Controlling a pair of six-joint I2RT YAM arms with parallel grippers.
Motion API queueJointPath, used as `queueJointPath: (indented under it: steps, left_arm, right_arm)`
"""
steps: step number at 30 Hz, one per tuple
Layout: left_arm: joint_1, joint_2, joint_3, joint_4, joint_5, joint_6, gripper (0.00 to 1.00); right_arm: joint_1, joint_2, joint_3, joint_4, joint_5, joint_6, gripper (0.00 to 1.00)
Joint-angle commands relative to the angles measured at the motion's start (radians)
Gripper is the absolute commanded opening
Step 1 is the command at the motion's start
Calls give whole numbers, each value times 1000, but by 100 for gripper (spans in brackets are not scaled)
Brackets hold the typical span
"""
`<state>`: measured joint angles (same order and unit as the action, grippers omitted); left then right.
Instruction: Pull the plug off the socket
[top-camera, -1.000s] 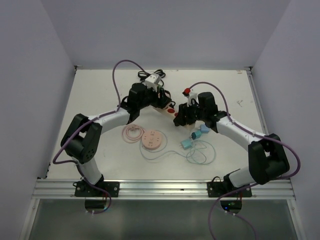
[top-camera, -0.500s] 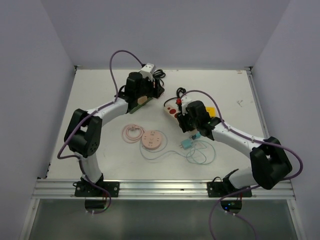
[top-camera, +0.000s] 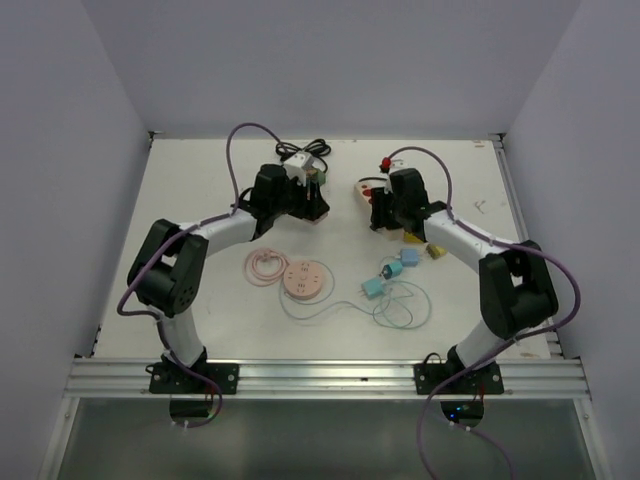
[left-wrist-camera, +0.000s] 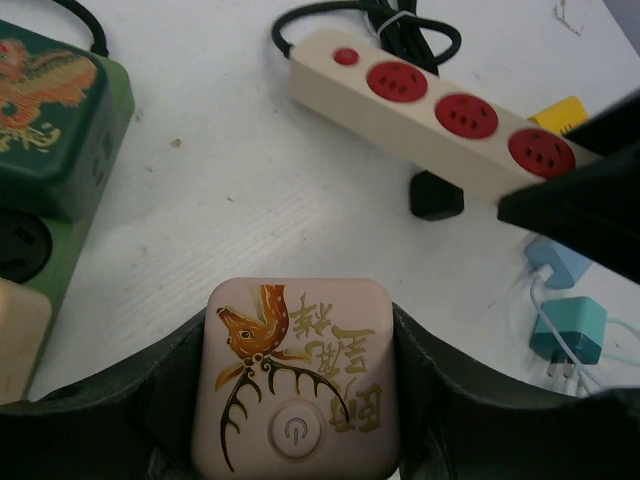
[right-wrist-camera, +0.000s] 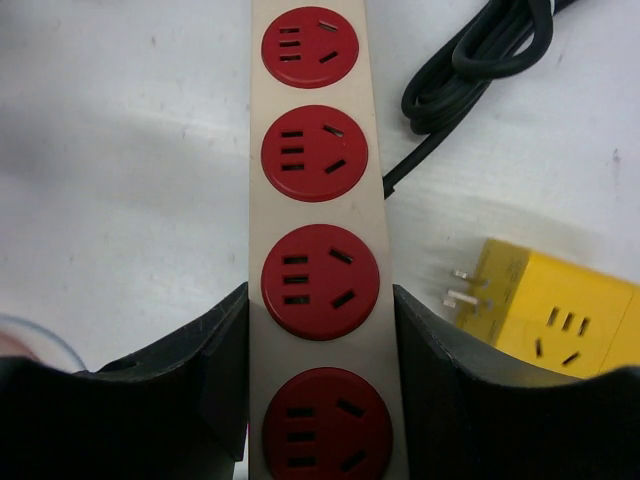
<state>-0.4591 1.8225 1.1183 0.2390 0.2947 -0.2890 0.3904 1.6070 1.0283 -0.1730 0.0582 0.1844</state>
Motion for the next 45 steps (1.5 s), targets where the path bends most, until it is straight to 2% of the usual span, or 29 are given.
queueJointPath:
  steps: [1,5,10,15,19,23,30,31,34,35,37,41,45]
  left_arm:
    - [-36,-19,-12,83,76,-38,2]
    - [-93,38,15,72,87,-39,5]
    - [-141,107,17,106,182,-140,9]
    - [-150,159,-2,149,268,-194,12]
    - [-164,182,-31,241,326,-263,20]
    - [-194,213,-29,255,353,-295,34]
    - [-222,232,-22,226,360,-306,51]
    - [-228,232,-15,209,357,-296,63]
    - [-242,213,3,136,305,-251,72]
    - [-243,202,8,119,288,-228,81]
    - [-243,190,24,61,236,-207,92]
    - [-242,166,64,-13,184,-132,97]
    - [-242,146,149,-147,72,-67,99]
  right_arm:
    - [-13,66,128,24,45,59,0]
    - [-15,172,264,6,61,47,0]
    - [-30,290,387,-26,63,33,0]
    - [-39,369,435,-23,45,65,1]
    - [-38,398,428,21,58,99,2]
    - [-41,442,458,23,60,93,3]
    - [-48,475,484,18,48,79,5]
    - [-48,475,484,20,46,78,6]
    - [-54,475,483,23,38,78,8]
    - [-59,475,484,23,34,76,8]
    - [-61,475,481,23,31,75,9]
    - [-67,475,474,30,19,76,14]
    - [-68,479,469,38,11,70,19]
